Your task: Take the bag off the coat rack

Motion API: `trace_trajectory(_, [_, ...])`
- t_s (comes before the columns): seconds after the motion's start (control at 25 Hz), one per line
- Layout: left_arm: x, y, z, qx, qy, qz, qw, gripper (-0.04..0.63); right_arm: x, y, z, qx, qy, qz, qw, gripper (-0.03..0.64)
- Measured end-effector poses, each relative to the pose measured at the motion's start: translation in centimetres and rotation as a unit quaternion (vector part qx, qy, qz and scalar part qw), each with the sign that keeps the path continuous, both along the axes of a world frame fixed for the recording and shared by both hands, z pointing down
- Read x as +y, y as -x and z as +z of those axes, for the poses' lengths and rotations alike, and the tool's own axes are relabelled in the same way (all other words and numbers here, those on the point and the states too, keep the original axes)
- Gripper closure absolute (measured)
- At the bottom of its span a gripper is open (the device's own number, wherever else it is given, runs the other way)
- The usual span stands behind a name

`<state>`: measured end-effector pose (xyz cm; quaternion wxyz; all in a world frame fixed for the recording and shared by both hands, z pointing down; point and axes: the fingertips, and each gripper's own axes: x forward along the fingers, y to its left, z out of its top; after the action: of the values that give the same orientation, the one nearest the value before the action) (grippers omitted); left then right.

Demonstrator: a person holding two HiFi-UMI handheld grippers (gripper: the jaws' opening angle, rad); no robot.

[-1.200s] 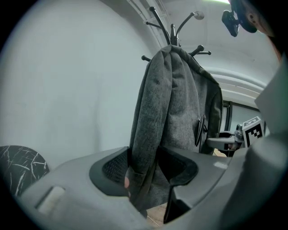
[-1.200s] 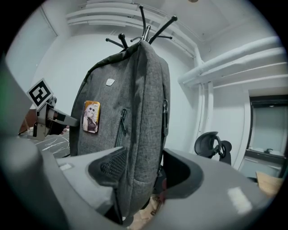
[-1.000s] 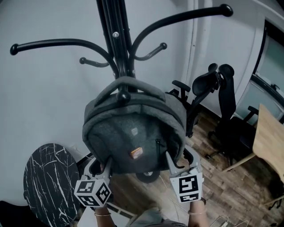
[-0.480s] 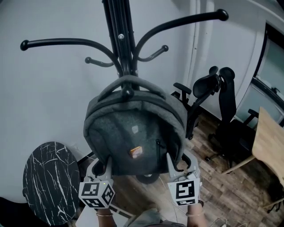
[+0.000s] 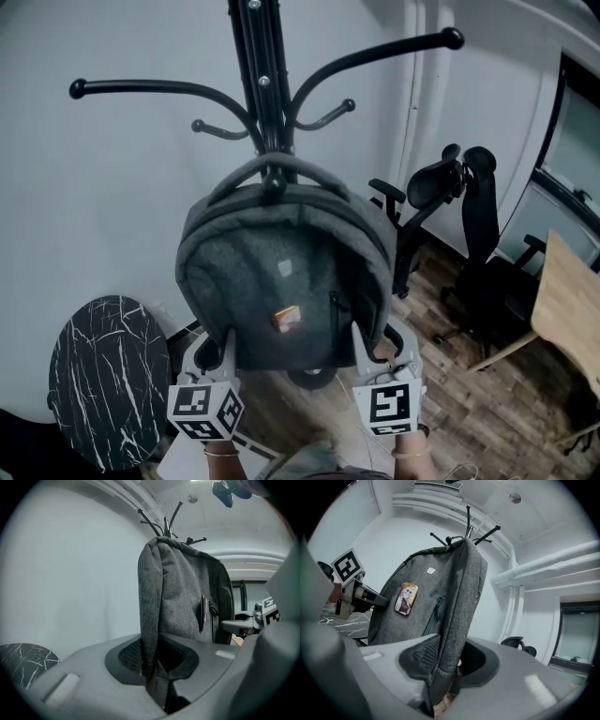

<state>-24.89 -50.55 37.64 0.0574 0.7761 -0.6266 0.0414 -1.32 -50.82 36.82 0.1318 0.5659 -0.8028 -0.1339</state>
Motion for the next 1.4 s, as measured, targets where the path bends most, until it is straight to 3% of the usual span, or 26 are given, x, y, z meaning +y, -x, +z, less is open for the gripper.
trace_trajectory(1.4, [9.7,-1.4,-2.7,-0.009,-0.038,-0.022,0.999,0.526,8.6,-1.3,-2.2,-0.007,-0.031,-0.021,0.999,0.503])
